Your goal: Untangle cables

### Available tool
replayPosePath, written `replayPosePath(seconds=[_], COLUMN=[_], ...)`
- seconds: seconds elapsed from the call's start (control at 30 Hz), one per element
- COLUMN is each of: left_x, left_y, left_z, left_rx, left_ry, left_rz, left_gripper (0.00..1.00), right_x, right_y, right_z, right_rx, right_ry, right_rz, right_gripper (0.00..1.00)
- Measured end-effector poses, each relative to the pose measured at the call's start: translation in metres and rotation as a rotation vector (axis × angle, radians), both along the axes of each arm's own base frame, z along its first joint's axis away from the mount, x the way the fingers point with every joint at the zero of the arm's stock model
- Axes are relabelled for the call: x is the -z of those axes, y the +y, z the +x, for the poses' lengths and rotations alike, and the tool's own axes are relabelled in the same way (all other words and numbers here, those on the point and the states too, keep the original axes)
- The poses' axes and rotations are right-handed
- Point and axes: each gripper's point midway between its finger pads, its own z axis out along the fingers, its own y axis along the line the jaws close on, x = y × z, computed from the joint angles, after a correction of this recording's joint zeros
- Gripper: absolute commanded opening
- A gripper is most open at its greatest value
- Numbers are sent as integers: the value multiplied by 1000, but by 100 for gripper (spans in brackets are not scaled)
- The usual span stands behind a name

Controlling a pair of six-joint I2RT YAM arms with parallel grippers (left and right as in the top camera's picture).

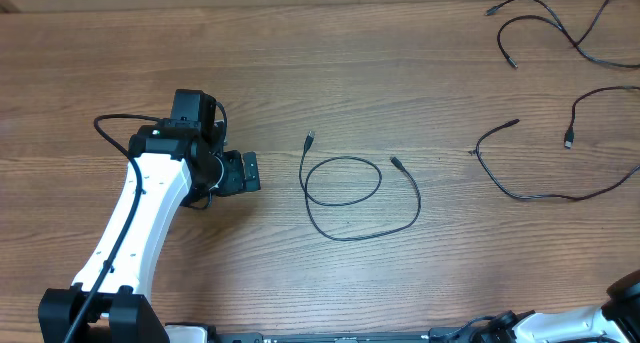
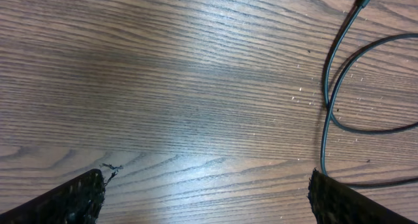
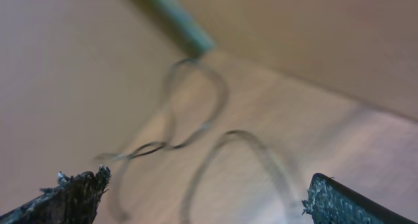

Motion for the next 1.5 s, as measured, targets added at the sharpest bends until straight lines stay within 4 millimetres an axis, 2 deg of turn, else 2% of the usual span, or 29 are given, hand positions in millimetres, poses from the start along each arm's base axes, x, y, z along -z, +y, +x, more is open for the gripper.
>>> replayPosePath(seconds=[0.27, 0.43, 0.57, 0.7, 0.83, 0.93, 0.97, 1.0, 1.03, 1.07, 1.17, 1.3, 1.4, 1.5], left_x=[0, 0, 0, 0, 0, 0, 0, 0, 0, 0, 0, 0, 0, 0], left_y=[0, 0, 0, 0, 0, 0, 0, 0, 0, 0, 0, -1, -1, -1], left_z=[0, 0, 0, 0, 0, 0, 0, 0, 0, 0, 1, 0, 1, 1], left_rx=[0, 0, 0, 0, 0, 0, 0, 0, 0, 0, 0, 0, 0, 0], left_ry=[-1, 0, -1, -1, 0, -1, -1, -1, -1, -1, -2, -2, -3, -2], left_rz=[0, 0, 0, 0, 0, 0, -1, 0, -1, -1, -2, -3, -3, -3], left_gripper=[100, 100, 100, 100, 99, 99, 100, 100, 99, 100, 99, 100, 99, 100], right_x=[-21, -36, -57, -90, -116, -119, -118, -108, -101, -87, -49, 1, 27, 39], right_y=[66, 124, 185, 261, 341, 395, 406, 433, 447, 469, 511, 552, 578, 598], right_z=[26, 50, 71, 85, 85, 79, 77, 72, 69, 64, 47, 12, -23, -54], right_rx=[-317, -533, -703, -889, -1062, -1155, -1170, -1196, -1210, -1223, -1245, -1262, -1312, -1380], right_ry=[-146, -193, -210, -238, -246, -202, -187, -122, -81, -7, 185, 458, 622, 713], right_rz=[153, 207, 213, 166, 156, 195, 204, 231, 244, 251, 215, 55, -94, -212], right_gripper=[100, 100, 100, 100, 100, 100, 100, 100, 100, 100, 100, 100, 100, 100])
